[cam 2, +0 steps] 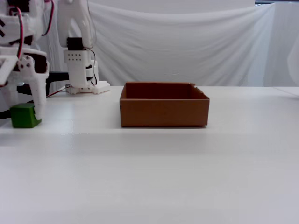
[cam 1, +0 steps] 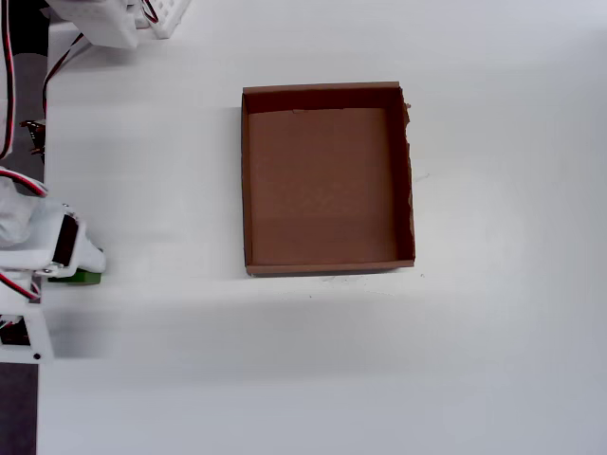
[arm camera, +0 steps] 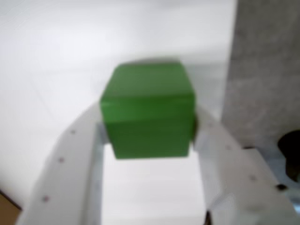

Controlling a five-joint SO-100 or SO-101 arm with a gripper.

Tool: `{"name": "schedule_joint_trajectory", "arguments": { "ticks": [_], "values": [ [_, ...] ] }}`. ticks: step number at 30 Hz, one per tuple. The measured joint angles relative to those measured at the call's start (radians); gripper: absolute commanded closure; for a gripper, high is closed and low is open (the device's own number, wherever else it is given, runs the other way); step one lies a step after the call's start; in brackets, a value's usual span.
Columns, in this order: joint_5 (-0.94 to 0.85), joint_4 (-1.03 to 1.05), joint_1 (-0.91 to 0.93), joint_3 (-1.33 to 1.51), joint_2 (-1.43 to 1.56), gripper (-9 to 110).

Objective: Grasp a green cube and put it in a box.

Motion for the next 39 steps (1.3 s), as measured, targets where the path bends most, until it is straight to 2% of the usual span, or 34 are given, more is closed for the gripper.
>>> {"name": "schedule_joint_trajectory", "arguments": {
  "ticks": [6, 17, 29, 35, 39],
  "values": [
    [0.000, 0.005, -0.008, 0.000, 0.002, 88],
    [0.118, 0.232, -0.123, -0.029, 0.184, 88],
    [0.353, 0.453, -0.506, -0.127, 0.359, 88],
    [0.400, 0.495, -0.680, -0.173, 0.350, 88],
    [0.428, 0.497, -0.764, -0.242, 0.242, 88]
  ]
}}
